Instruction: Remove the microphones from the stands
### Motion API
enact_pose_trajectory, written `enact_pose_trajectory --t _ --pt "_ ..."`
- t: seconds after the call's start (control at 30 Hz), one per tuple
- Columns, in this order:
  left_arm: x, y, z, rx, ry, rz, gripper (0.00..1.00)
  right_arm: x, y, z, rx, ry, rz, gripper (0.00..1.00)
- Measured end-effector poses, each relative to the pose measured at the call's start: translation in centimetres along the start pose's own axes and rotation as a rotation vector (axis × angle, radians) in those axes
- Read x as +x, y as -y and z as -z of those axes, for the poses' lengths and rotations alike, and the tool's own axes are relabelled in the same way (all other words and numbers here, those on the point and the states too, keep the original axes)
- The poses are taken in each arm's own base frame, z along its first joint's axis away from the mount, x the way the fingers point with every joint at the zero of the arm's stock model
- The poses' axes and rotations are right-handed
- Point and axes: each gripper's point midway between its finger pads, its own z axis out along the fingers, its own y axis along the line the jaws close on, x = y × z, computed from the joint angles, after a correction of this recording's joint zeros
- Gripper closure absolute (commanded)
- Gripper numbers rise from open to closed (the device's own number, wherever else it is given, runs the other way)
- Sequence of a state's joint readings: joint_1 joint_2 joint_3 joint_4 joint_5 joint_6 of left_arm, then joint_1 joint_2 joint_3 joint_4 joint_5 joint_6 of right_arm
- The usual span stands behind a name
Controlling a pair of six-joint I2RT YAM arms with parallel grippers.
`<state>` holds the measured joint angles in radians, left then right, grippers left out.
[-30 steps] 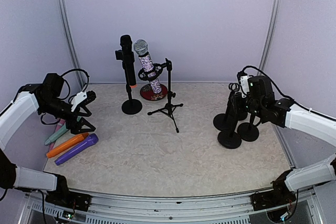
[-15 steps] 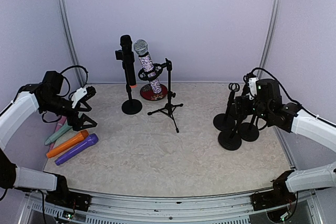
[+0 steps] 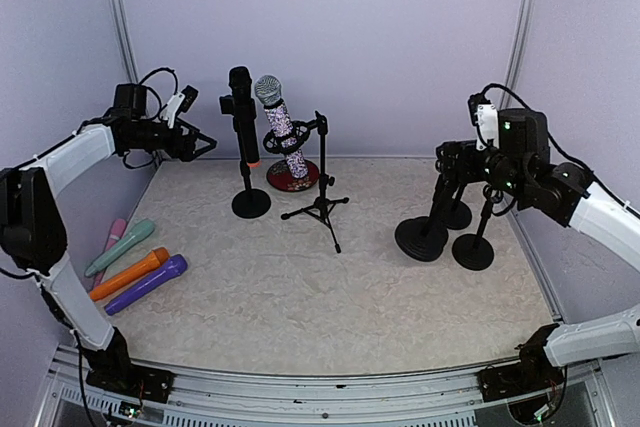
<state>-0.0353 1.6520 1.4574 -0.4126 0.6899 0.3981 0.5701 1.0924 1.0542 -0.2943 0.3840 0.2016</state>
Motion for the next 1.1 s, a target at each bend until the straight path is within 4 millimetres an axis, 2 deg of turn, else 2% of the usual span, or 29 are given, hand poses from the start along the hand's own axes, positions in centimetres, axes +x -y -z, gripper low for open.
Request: enact_pose_trajectory --t 0.1,0.23,0.5,0.73,0.83,0.97,1.03,1.1 --pt "-1.2 -1.3 -2.4 0.039 0.024 0.023 0.13 0.1 -0.8 -0.5 -0.011 -0.016 0.005 0.04" --pt "-0.2 -1.0 -3.9 0.094 0.014 0.063 0.12 2.8 -1.4 -1.0 -0.022 -0.094 0.017 0.07" --pt "1.9 0.7 -4.2 0.166 -0.006 0.090 0.12 4.6 -2.8 -0.8 -0.041 -0.137 0.039 0.08" --pt "2.0 1.6 -3.3 0.178 -0.014 0.077 0.12 6.5 -4.1 -1.2 -0.048 -0.196 0.097 0.02" --pt "1.6 2.2 -2.5 0.177 -0.011 0.060 0.12 5.9 -4.4 -0.9 -0.054 -0.189 0.105 0.00" --pt "1.2 2.9 -1.3 0.175 -0.007 0.036 0.12 3.2 -5.0 -0.1 -0.054 -0.132 0.088 0.03" --pt "1.3 3.2 -0.8 0.175 -0.013 0.035 0.12 1.7 -5.9 0.7 -0.055 -0.095 0.077 0.08" --pt "1.6 3.4 -0.4 0.175 -0.022 0.039 0.12 1.3 -7.4 1.7 -0.075 -0.074 0.074 0.12"
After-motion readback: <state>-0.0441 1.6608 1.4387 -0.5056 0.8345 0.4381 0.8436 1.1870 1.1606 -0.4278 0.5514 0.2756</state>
